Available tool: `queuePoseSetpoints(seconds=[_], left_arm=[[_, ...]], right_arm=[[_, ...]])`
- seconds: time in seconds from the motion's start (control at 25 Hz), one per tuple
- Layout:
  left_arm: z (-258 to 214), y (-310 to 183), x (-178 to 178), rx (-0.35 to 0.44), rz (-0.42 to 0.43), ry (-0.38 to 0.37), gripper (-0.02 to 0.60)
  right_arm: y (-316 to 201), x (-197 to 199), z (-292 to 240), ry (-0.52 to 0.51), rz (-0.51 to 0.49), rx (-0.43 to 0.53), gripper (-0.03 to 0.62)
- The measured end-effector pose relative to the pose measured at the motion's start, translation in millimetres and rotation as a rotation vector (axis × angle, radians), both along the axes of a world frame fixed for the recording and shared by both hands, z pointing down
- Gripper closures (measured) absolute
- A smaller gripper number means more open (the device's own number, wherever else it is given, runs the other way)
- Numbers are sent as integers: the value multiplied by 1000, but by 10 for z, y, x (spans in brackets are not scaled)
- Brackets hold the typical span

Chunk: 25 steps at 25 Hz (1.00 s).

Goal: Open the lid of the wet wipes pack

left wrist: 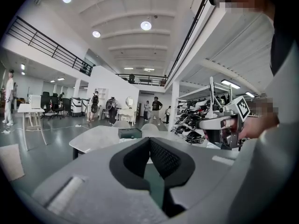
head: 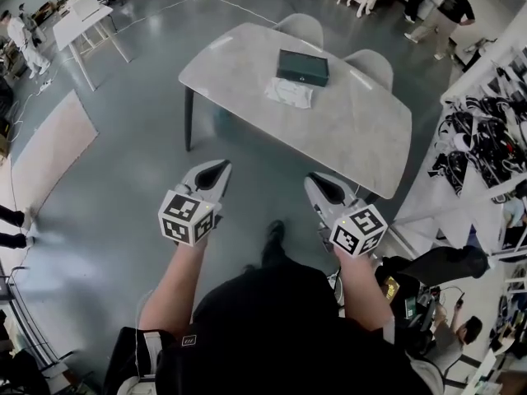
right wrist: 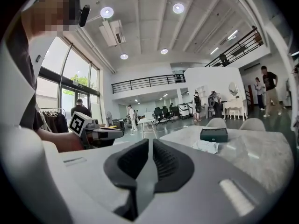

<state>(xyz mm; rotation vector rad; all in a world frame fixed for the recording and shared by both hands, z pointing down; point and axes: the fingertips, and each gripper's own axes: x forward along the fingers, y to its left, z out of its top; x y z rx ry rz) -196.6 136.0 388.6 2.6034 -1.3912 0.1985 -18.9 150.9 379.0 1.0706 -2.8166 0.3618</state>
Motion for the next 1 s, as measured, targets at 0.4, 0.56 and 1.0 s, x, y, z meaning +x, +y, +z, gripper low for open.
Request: queuePoseSetpoints(seconds=[0.4,0.56,1.0], left_arm=[[176,-1333,418,-51,10,-39,571],[164,-1921,603,-54,7,-55,571],[194,-2817,936,-78,26,-73,571]], right_arm=[[-1365,410,336,-33,8,-75,574],[-1973,583,392,-40,-5,-84,575],[-2911,757,433,-55,-32,-106,574]])
